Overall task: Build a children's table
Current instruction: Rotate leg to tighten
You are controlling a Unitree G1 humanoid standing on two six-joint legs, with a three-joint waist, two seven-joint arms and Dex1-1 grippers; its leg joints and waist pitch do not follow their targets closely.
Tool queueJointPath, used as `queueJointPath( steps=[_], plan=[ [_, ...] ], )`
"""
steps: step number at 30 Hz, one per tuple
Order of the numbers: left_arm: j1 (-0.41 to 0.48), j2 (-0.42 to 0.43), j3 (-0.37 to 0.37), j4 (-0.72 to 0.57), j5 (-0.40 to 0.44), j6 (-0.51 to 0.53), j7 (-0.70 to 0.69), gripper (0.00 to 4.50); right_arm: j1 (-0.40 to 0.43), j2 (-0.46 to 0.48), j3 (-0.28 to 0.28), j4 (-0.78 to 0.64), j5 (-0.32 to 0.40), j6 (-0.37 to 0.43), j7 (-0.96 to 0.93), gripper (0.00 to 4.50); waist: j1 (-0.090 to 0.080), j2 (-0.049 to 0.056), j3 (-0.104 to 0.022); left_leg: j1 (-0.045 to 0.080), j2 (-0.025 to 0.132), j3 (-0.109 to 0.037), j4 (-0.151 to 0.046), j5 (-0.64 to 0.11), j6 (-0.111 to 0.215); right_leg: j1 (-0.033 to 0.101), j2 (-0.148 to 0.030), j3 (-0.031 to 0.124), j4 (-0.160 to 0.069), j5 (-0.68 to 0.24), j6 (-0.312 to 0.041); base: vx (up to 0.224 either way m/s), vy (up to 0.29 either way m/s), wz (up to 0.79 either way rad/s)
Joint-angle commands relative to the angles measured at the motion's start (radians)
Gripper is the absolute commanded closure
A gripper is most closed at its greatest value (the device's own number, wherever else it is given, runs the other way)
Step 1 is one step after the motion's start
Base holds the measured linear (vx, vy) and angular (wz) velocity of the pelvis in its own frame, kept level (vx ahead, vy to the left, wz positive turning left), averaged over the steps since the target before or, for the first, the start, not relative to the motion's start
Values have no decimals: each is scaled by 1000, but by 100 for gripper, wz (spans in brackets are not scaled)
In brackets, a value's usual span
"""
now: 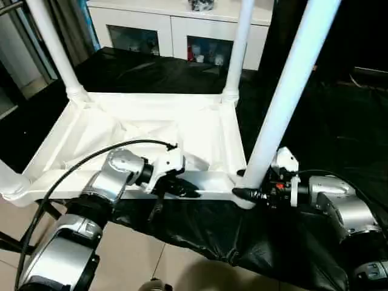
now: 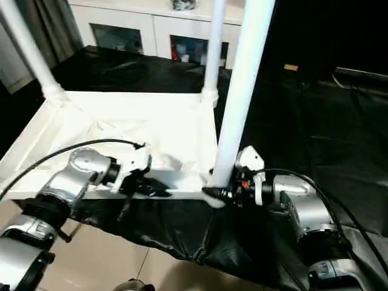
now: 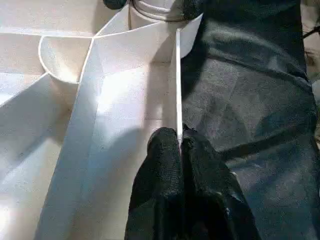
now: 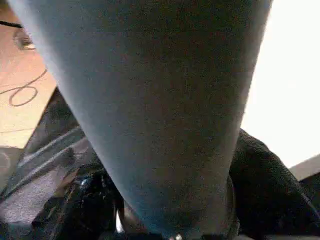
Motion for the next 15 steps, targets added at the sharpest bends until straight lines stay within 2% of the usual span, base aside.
queueJointPath(
  steps=[1,4,8,9,10,11,12,13,15],
  plan=[
    [-21,2,-9,-5,-10,-10,-21,450,-5,-6,21,-31,5,5,23,191,2,-12,-67,26,78,-34,-69,-149,74,50,-86,59,-59,-55,-263,0,0,0],
    [-21,-5,-4,-1,-18,-4,-18,450,5,3,26,-42,9,15,20,193,3,-10,-67,25,76,-34,-67,-138,85,50,-86,57,-58,-43,-269,0,0,0],
    [-18,-17,8,-2,-26,13,4,450,24,29,9,-60,17,26,-27,194,4,-11,-66,27,78,-35,-69,-155,75,50,-86,57,-62,-76,-261,0,0,0],
    [-18,-33,20,0,-21,32,62,450,38,68,-15,-57,-6,9,-145,194,3,-11,-65,26,78,-36,-70,-163,70,49,-86,58,-63,-89,-259,0,0,0],
    [-18,-34,20,0,-21,33,65,450,38,70,-16,-57,-7,8,-151,194,2,-10,-64,27,80,-36,-72,-166,63,47,-87,59,-63,-97,-256,0,0,0],
    [-28,-53,29,16,-1,53,151,450,39,105,-32,-38,-45,-16,-273,194,-2,-10,-64,28,79,-37,-74,-184,47,44,-89,59,-66,-124,-252,0,0,0],
    [-31,-60,31,22,5,59,178,450,39,116,-36,-32,-57,-19,-312,194,-5,-11,-62,29,78,-38,-77,-194,37,43,-89,59,-69,-144,-248,0,0,0],
    [-34,-72,37,26,6,67,205,450,37,134,-44,-23,-69,-23,-366,194,-10,-12,-59,30,75,-40,-80,-214,18,45,-89,59,-75,-190,-238,0,0,0],
    [-40,-108,49,32,6,88,275,450,37,187,-71,-9,-79,-39,-482,194,-13,-15,-57,34,73,-40,-81,-241,2,44,-92,62,-86,-255,-215,0,0,0]
  ],
)
